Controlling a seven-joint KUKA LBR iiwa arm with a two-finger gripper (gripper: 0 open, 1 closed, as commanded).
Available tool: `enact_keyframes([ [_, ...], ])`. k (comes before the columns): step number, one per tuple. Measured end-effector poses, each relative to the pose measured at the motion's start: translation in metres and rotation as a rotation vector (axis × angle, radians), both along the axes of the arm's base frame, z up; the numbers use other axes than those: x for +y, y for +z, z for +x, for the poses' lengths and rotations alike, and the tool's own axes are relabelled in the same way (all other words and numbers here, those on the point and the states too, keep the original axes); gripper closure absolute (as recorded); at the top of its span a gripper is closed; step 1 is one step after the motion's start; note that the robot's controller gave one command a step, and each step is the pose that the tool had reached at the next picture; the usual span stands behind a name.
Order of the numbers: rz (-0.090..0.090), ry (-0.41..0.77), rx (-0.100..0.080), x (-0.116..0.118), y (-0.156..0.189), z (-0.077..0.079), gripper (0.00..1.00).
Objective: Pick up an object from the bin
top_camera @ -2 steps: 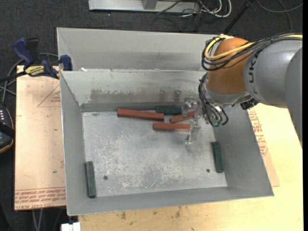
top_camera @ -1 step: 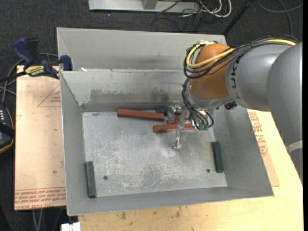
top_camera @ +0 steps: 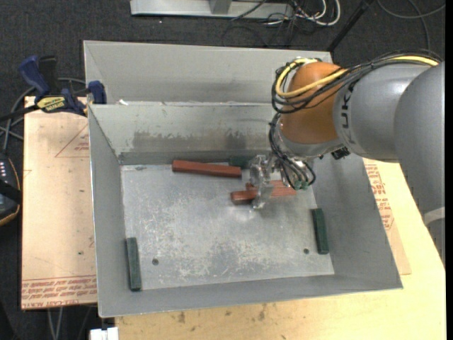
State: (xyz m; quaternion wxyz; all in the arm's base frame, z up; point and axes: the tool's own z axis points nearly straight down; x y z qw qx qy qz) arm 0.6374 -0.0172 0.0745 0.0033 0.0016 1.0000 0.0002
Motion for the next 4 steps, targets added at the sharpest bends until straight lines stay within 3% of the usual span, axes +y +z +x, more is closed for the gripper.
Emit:
enact_keyframes([
  [1, 0.000, 0.068, -0.006, 0.016, 0.143, -0.009, 1.00],
  [2, 0.002, 0.114, 0.008, 0.059, 0.077, 0.006, 1.00],
  [3, 0.001, 0.109, 0.004, 0.056, 0.081, 0.006, 0.00],
  [4, 0.002, -0.095, 0.002, -0.001, -0.005, -0.014, 0.00],
])
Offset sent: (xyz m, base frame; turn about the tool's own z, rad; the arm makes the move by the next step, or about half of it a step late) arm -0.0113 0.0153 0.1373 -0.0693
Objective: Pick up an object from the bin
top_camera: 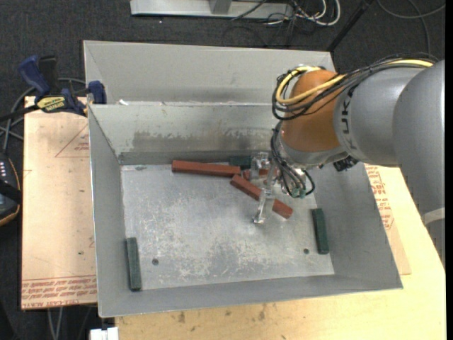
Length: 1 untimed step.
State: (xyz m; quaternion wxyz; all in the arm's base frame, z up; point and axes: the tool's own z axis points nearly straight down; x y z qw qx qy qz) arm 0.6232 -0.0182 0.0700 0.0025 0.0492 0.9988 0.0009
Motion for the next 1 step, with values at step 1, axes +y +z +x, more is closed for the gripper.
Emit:
enact_keyframes([
  [1, 0.001, 0.021, -0.004, 0.0464, 0.0021, 0.0245, 0.00],
])
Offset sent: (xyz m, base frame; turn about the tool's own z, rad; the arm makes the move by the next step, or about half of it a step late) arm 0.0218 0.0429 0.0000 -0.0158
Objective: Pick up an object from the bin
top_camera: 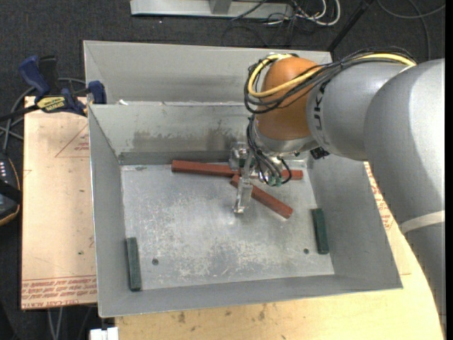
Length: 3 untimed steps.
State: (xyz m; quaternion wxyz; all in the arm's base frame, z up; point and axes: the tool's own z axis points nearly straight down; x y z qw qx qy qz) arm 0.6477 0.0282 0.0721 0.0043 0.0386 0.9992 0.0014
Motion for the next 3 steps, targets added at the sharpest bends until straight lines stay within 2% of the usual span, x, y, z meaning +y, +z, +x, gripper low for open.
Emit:
enact_keyframes([
  [1, -0.002, -0.173, 0.012, 0.0251, 0.0008, 0.0063, 0.00],
  [2, 0.000, -0.172, 0.005, 0.0257, 0.0017, 0.0079, 1.00],
  [3, -0.001, -0.172, 0.010, 0.0258, -0.0001, 0.0061, 0.00],
])
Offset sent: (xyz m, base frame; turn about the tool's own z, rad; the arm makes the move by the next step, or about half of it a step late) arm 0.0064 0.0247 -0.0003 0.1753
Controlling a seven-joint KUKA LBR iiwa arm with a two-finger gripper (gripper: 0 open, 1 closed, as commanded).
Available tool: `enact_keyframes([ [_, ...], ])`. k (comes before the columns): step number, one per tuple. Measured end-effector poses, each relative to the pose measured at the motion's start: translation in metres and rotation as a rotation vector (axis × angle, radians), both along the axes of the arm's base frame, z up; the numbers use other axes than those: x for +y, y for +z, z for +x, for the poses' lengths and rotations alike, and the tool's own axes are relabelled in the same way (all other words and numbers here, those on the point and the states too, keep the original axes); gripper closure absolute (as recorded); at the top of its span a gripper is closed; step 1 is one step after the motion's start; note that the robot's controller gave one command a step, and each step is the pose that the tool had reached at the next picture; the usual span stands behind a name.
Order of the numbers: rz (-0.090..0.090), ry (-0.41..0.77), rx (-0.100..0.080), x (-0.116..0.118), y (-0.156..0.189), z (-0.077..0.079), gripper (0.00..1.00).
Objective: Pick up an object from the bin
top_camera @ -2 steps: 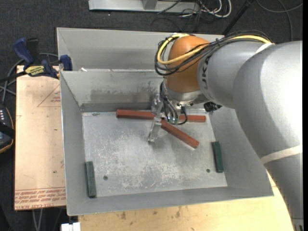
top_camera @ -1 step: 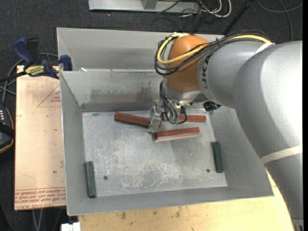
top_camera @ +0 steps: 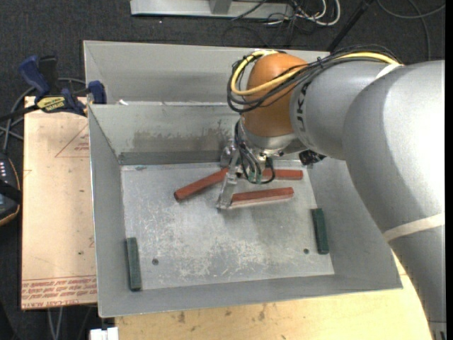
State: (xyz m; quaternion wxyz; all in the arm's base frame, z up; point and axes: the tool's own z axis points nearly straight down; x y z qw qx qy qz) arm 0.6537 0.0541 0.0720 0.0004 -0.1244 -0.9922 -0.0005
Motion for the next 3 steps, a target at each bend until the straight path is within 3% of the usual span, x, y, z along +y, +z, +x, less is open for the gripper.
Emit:
enact_keyframes([
  [1, 0.002, 0.258, -0.006, 0.070, -0.001, 0.000, 0.00],
  [2, 0.001, 0.256, -0.005, 0.068, -0.001, 0.000, 1.00],
  [3, 0.001, 0.213, -0.012, 0.056, 0.140, -0.017, 1.00],
])
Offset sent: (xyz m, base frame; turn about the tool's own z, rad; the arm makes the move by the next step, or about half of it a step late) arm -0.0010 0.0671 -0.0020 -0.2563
